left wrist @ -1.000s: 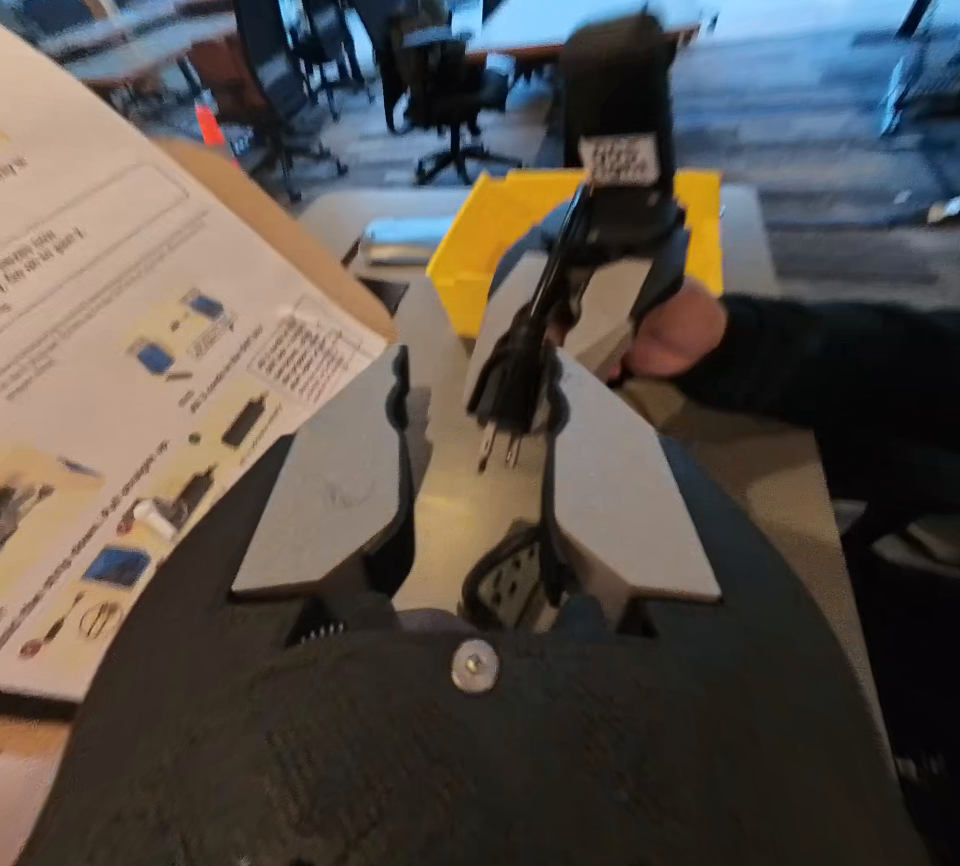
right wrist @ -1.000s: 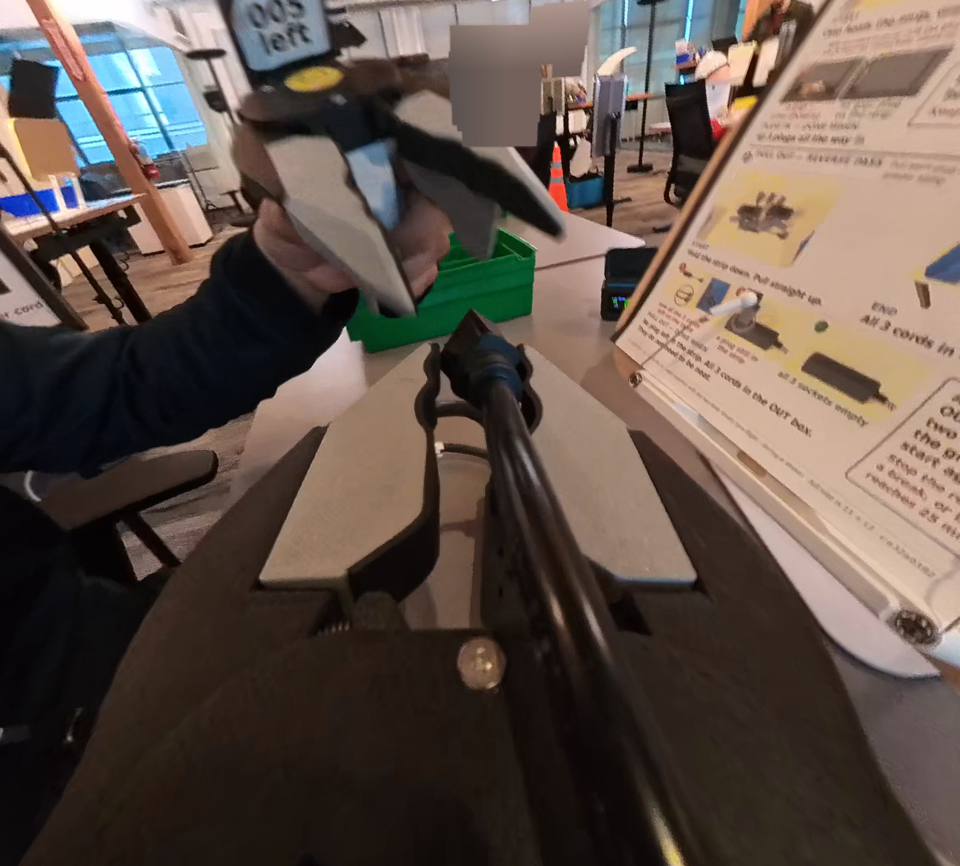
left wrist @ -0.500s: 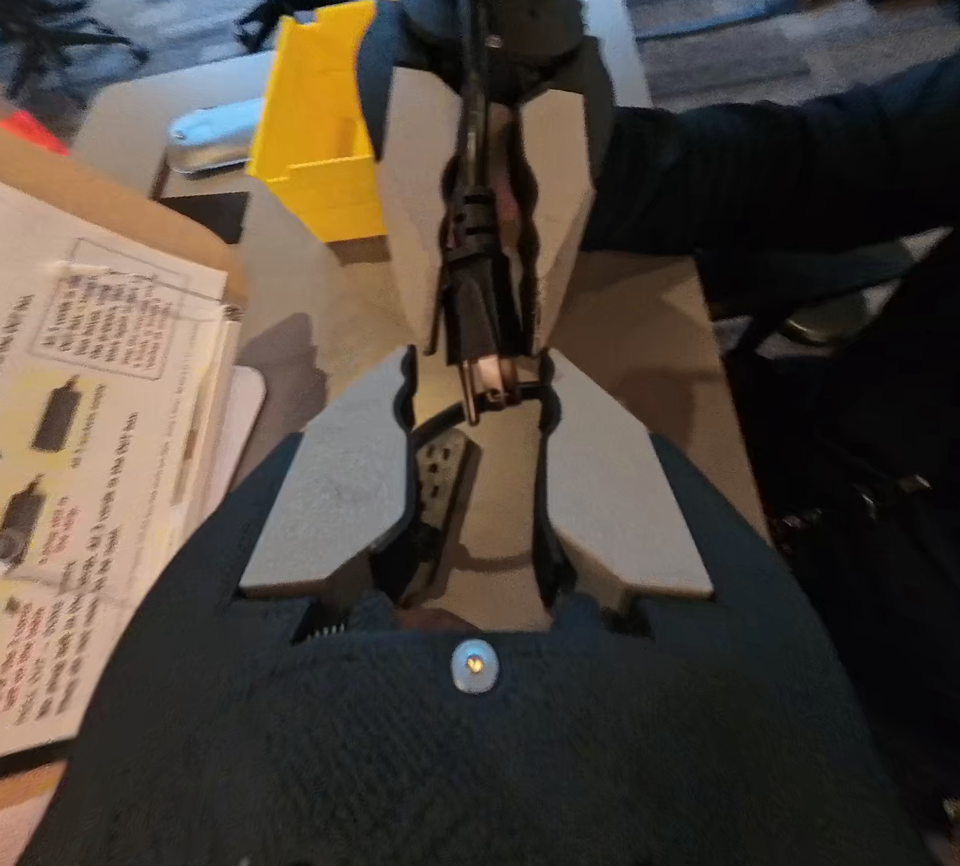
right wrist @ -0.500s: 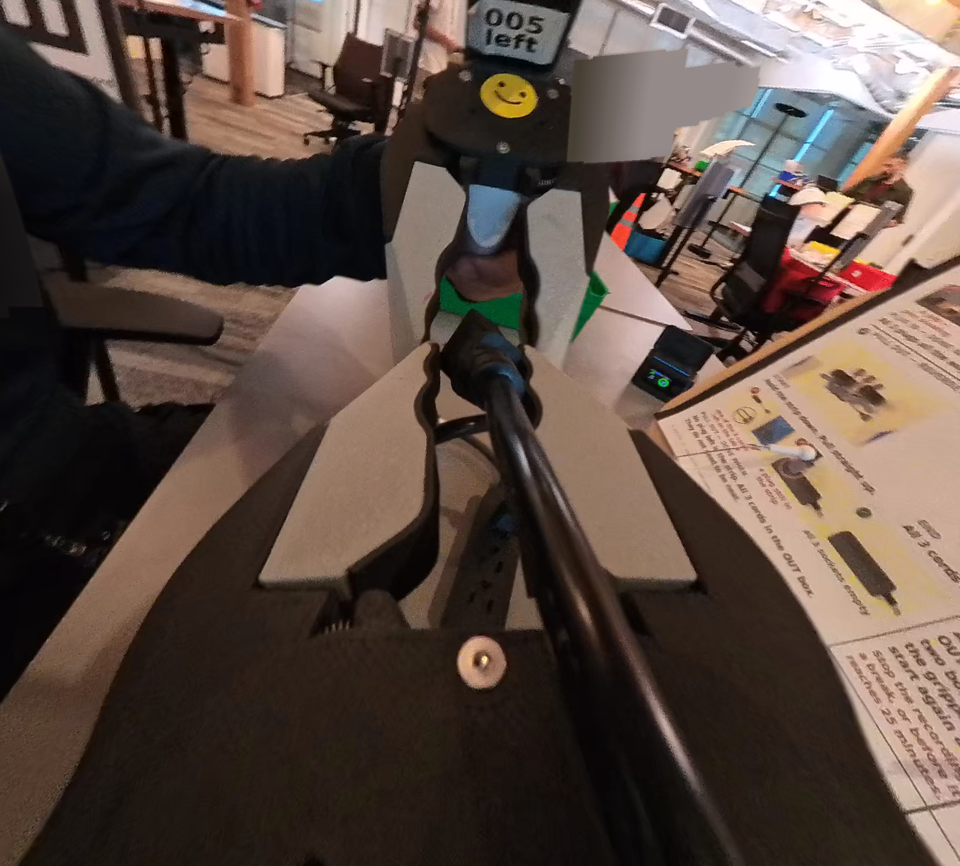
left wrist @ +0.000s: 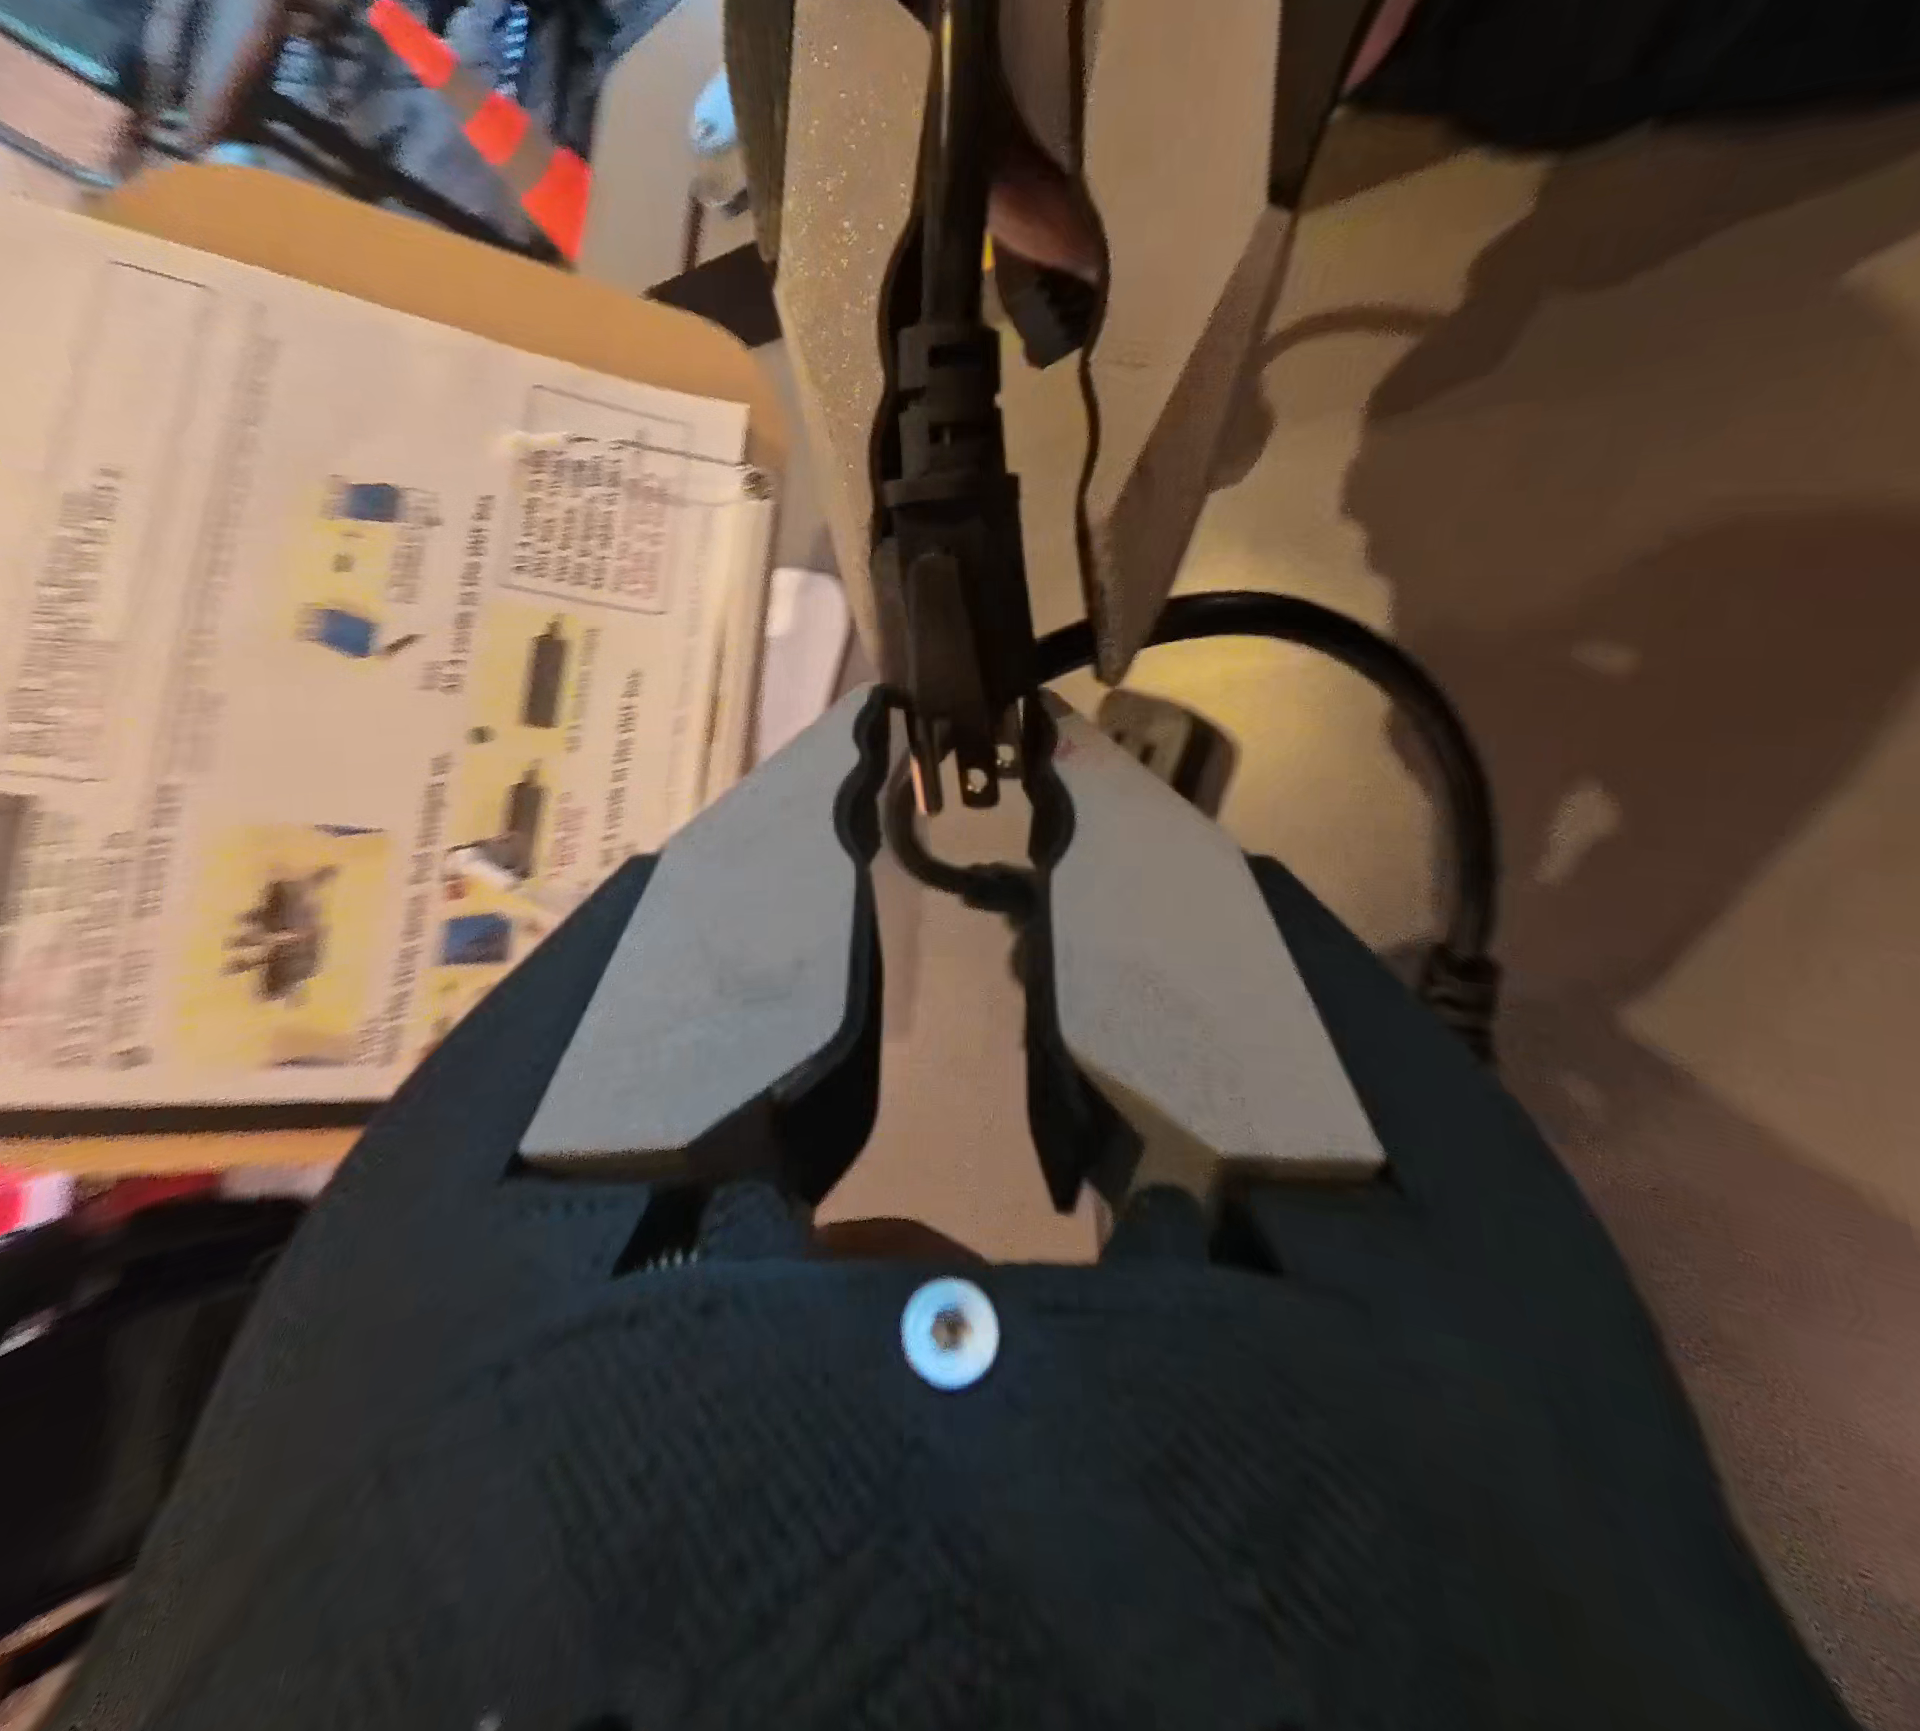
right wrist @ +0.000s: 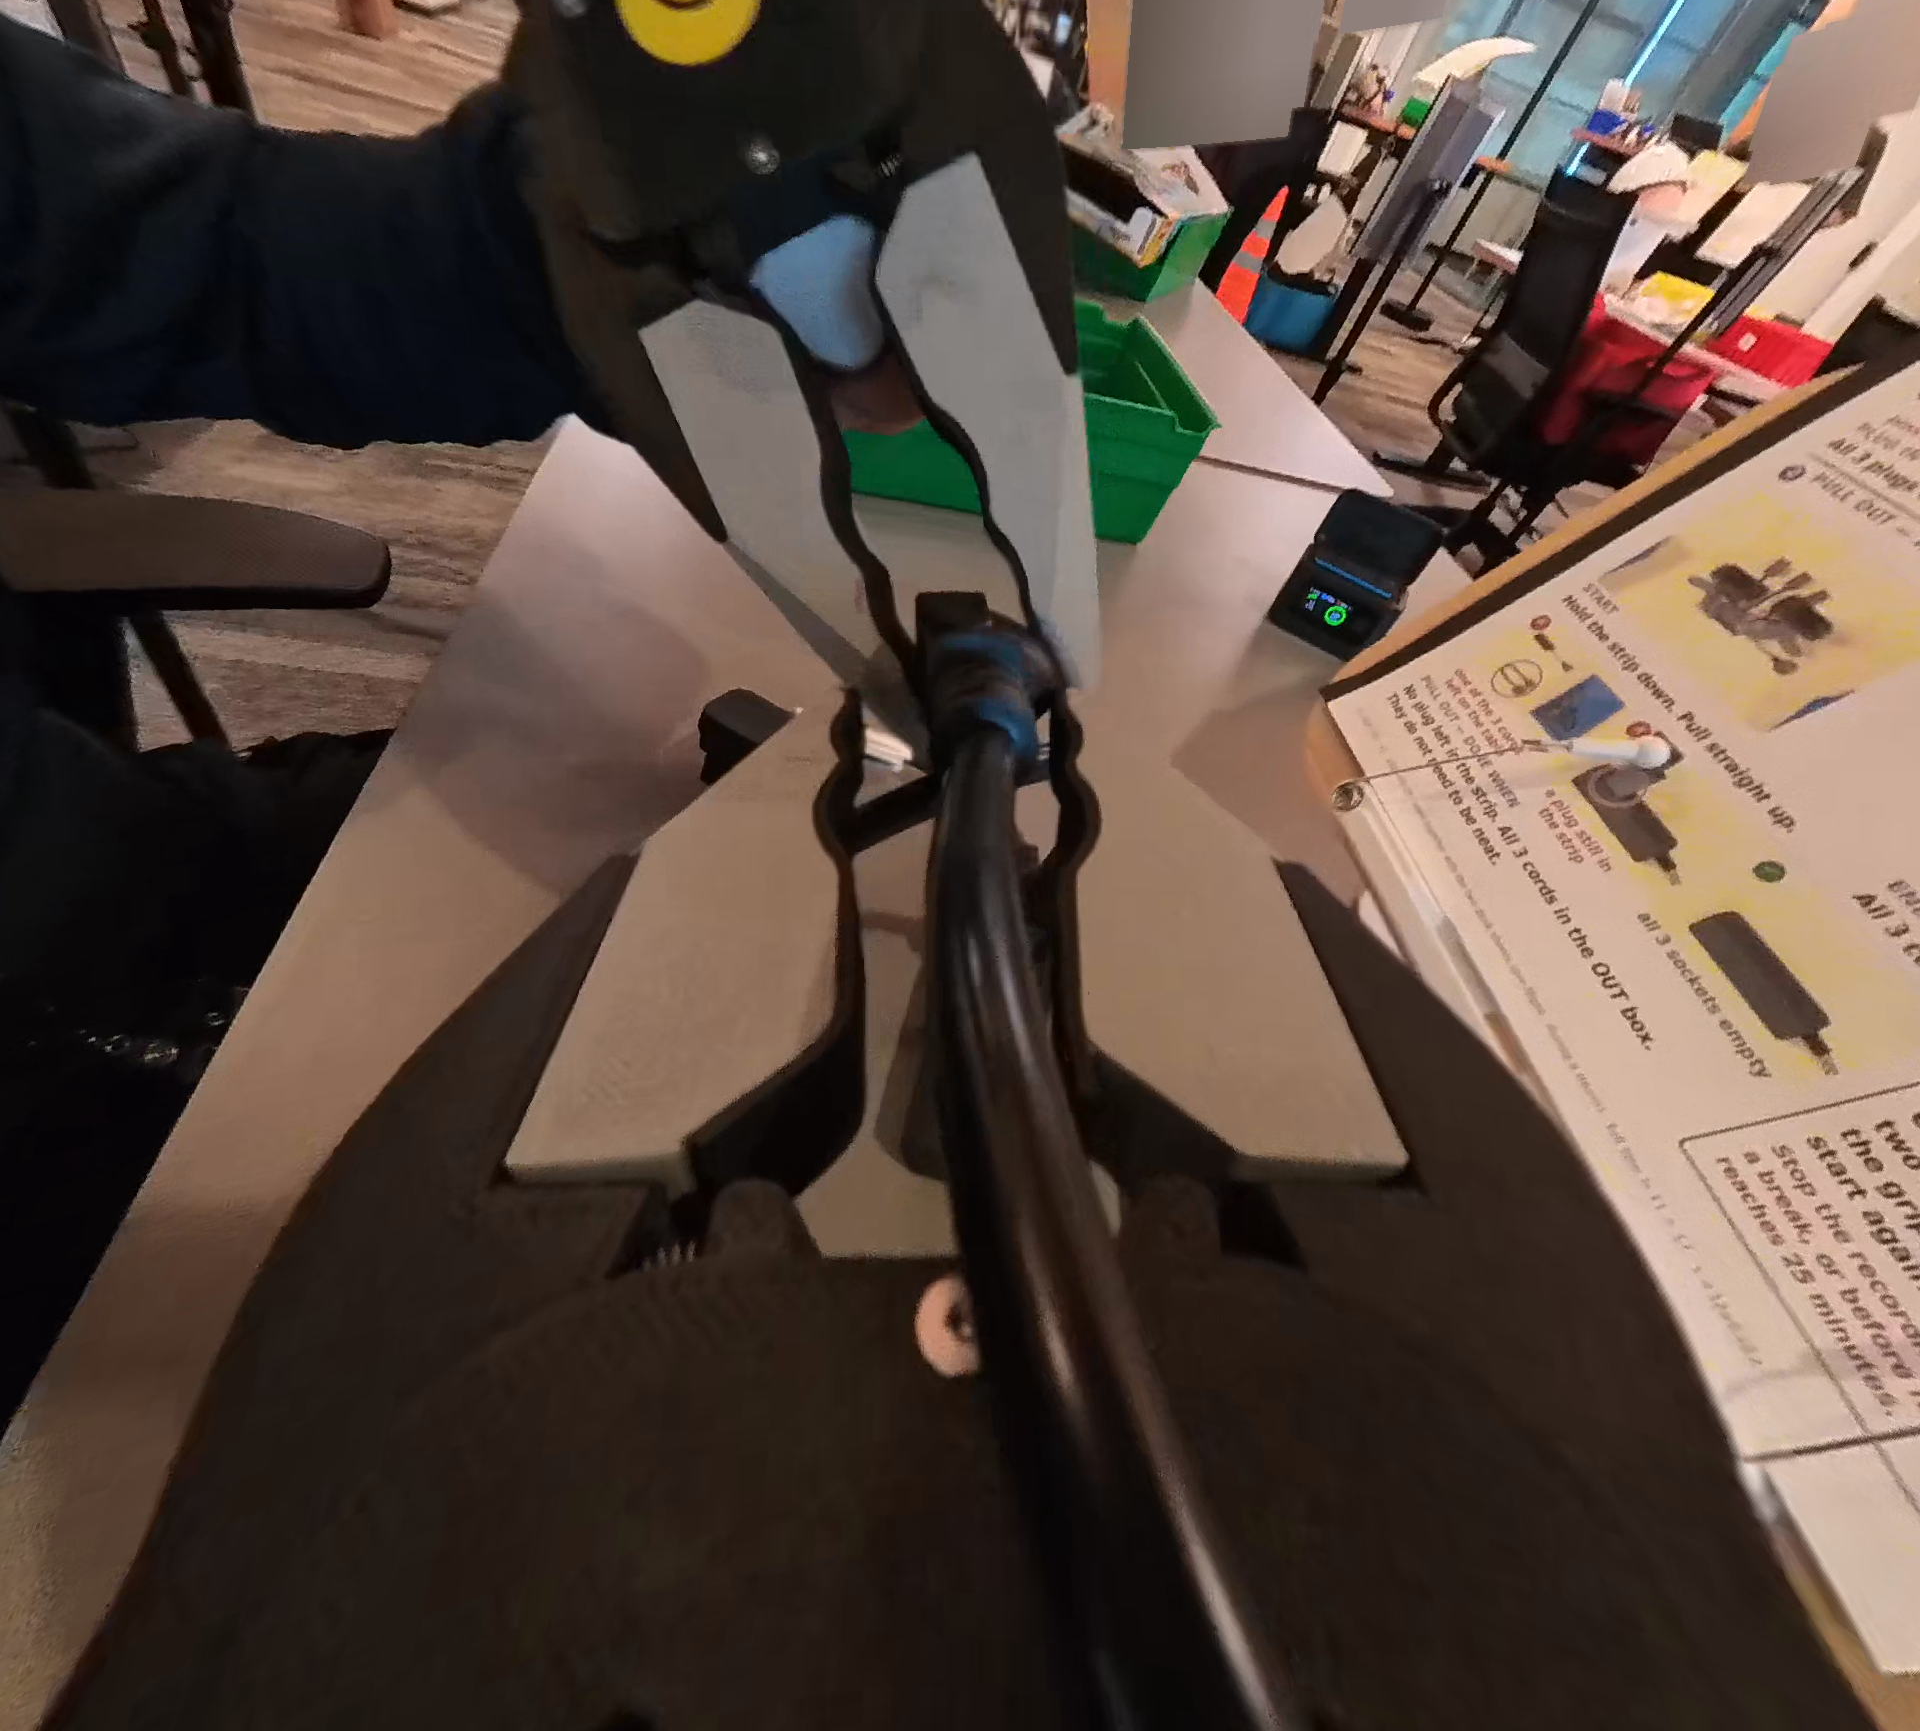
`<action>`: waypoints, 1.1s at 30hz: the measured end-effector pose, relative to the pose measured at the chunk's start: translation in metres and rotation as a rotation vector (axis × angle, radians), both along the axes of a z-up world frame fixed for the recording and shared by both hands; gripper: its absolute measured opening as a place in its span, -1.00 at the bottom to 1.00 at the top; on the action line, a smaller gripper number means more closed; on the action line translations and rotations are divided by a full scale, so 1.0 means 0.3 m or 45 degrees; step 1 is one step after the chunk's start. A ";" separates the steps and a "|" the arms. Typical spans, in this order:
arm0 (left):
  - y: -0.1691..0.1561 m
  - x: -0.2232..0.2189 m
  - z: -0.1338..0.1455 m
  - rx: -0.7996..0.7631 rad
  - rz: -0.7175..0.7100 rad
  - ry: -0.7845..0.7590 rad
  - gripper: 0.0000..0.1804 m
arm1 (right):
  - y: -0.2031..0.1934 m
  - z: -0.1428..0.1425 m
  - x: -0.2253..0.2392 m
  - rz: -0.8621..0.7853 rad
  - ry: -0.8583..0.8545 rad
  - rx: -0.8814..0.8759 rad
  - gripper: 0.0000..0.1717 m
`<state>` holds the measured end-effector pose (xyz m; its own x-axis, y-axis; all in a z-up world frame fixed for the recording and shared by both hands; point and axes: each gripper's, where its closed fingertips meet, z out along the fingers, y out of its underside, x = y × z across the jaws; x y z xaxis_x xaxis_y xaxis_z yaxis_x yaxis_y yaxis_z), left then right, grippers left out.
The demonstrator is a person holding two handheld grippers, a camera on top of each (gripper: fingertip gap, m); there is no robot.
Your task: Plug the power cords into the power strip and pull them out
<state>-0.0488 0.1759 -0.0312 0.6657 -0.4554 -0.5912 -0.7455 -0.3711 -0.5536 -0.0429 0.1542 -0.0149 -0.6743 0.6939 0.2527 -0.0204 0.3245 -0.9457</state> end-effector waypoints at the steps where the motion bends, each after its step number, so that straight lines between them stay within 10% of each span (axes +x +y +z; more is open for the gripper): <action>1: 0.004 -0.016 0.007 0.037 0.029 0.083 -0.74 | 0.000 -0.008 -0.001 0.004 -0.026 -0.006 -0.59; 9: 0.048 -0.131 0.141 0.545 0.207 0.806 -0.75 | 0.022 0.056 -0.053 0.009 -0.150 -0.450 -0.49; 16: 0.080 -0.132 0.153 0.736 0.306 1.045 -0.76 | 0.092 0.111 -0.086 0.059 -0.235 -0.965 -0.65; 33: 0.109 -0.164 0.082 0.700 0.273 0.875 -0.76 | 0.102 0.005 -0.135 -0.108 -0.283 -0.733 -0.73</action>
